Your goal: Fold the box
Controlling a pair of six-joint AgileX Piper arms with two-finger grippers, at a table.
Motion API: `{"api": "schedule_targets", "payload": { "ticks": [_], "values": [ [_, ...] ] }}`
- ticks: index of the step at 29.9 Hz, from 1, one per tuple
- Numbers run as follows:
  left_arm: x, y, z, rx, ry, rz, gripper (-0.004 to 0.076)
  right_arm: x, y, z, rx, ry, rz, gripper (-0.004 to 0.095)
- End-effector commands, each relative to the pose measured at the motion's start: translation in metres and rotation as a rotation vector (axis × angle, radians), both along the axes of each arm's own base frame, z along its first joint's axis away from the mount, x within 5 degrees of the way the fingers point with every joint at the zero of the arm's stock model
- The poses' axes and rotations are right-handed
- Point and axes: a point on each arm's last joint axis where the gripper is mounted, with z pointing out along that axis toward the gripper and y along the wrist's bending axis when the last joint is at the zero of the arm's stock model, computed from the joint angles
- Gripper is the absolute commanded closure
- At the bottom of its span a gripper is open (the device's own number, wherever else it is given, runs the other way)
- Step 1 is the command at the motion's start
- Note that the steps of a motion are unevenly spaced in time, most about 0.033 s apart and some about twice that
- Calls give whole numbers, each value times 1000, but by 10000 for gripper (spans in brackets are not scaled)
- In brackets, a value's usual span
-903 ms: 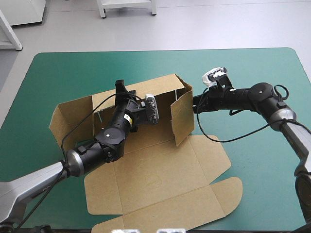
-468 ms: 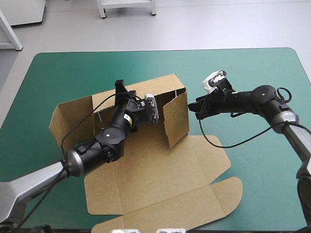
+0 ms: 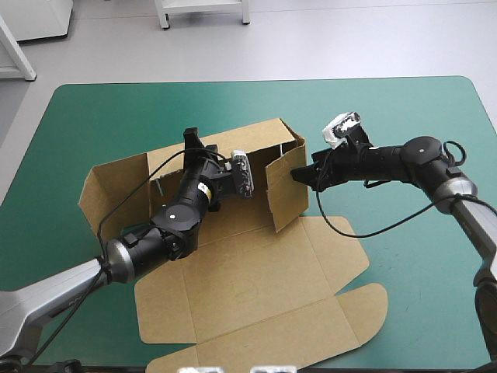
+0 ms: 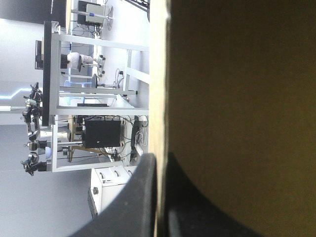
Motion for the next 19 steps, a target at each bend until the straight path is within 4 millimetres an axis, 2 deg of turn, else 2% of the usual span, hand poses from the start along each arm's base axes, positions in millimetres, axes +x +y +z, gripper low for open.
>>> {"api": "schedule_targets", "payload": {
  "ticks": [1, 12, 19],
  "values": [
    [-3, 2, 21, -71, -40, 1, 733, -8, 11, 21, 44, -64, 42, 216],
    [-2, 4, 21, -73, -41, 17, 733, -6, 36, 14, -90, -157, -15, 238],
    [-2, 4, 21, -81, -40, 22, 732, -4, 51, 18, -116, -246, -93, 312]
  ]
}}
